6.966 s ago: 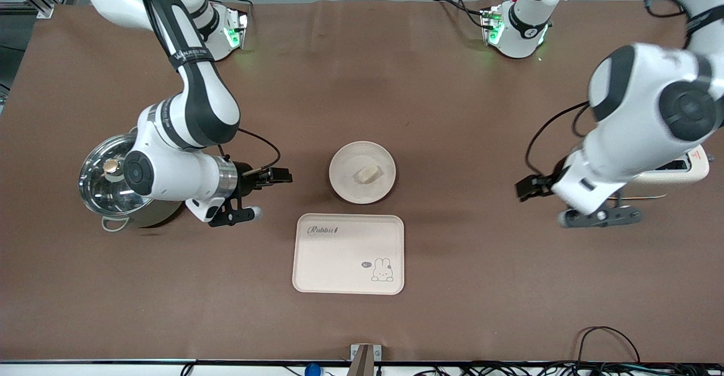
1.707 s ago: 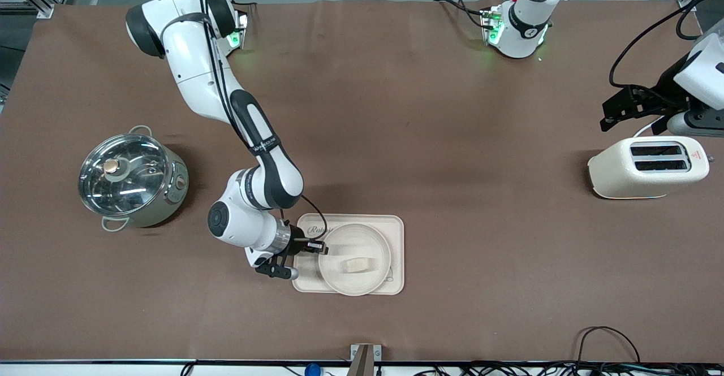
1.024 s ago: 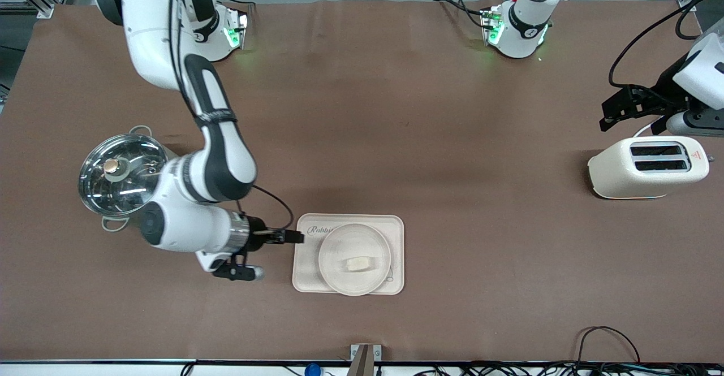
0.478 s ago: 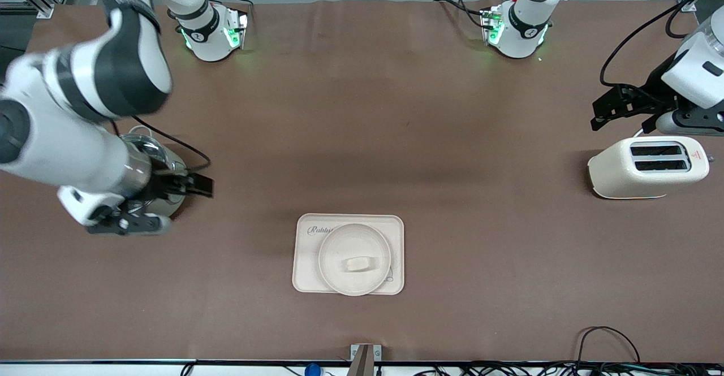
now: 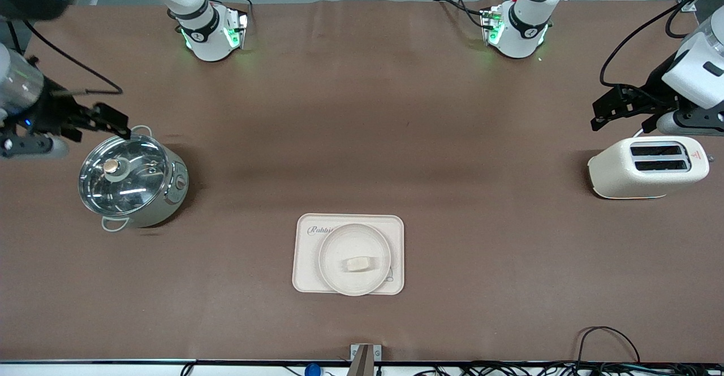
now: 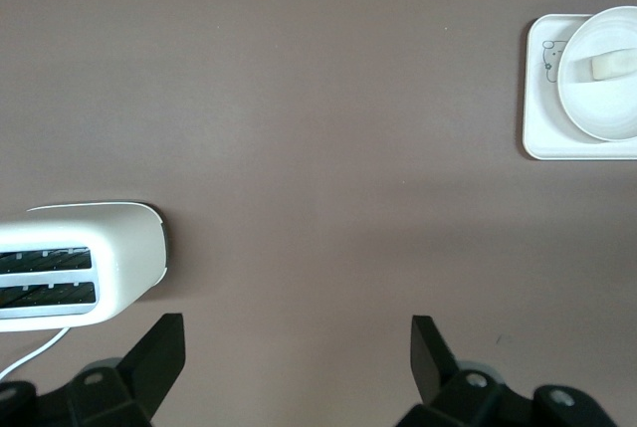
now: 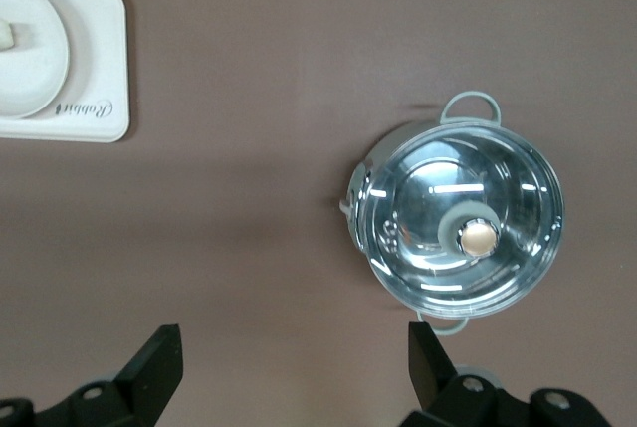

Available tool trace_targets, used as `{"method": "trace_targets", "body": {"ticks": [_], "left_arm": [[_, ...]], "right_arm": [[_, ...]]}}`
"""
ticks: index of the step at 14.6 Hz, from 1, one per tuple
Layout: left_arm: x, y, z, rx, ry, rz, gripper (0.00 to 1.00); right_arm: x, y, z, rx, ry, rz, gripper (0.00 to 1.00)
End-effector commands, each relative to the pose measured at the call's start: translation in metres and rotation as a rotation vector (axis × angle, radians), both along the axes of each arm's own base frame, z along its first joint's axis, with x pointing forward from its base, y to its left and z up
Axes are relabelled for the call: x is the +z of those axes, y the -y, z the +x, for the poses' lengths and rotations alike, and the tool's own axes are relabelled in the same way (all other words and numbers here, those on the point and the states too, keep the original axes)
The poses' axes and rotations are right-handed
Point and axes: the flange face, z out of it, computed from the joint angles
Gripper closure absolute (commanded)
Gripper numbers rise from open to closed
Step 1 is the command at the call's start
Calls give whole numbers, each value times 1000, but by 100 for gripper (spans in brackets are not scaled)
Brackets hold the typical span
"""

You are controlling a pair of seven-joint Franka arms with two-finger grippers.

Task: Place bun in plate and plate on tray

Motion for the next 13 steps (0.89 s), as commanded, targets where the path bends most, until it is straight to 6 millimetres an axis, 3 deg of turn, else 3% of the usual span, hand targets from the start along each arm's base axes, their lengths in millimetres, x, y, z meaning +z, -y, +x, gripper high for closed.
{"method": "trace_targets", "body": {"ticks": [1, 4, 10, 13], "left_arm": [[5, -2, -1, 10, 5, -8, 0], [5, -3, -1, 0, 6, -8, 0], [6, -2, -1, -1, 8, -3, 0], [7, -5, 0, -7, 10, -3, 0]], "right_arm": [[2, 0, -30, 31, 7, 7, 0], [20, 17, -40, 22, 39, 20, 0], [34, 68, -39, -18, 87, -20, 0], [37, 71, -39, -23, 104, -31, 0]]}}
